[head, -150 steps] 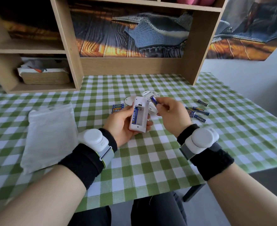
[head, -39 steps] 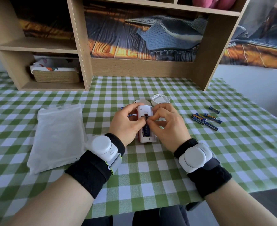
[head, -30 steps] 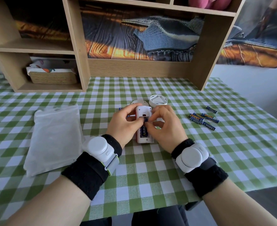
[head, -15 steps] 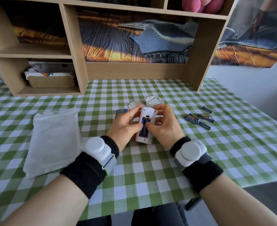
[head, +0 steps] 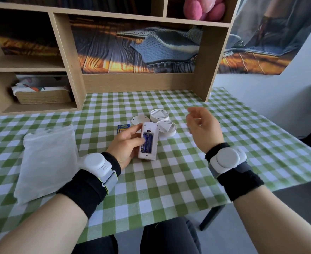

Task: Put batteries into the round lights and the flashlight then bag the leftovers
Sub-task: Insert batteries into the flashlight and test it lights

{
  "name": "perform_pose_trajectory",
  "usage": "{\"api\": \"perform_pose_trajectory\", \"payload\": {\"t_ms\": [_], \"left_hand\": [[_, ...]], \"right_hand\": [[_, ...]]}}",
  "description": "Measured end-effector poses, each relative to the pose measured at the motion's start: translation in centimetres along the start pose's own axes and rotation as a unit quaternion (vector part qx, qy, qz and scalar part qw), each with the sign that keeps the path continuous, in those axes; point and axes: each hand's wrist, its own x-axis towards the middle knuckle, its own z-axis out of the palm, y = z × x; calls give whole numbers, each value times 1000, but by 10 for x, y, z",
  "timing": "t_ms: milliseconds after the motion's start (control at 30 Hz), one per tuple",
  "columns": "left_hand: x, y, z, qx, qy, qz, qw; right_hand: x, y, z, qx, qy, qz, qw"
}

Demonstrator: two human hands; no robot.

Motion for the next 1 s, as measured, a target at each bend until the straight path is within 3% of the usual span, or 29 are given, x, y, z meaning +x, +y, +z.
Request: {"api": "perform_pose_trajectory", "payload": {"t_ms": [267, 600, 1000], "left_hand": [[6, 10, 31, -10, 29, -25, 999], [30, 14, 79, 6, 25, -36, 999], [39, 19, 75, 6, 35, -42, 998]], "right_hand": [[24, 40, -42, -176, -17, 24, 984], [56, 60, -16, -424, -138, -26, 895], [59, 61, -7, -349, -137, -20, 927]]}}
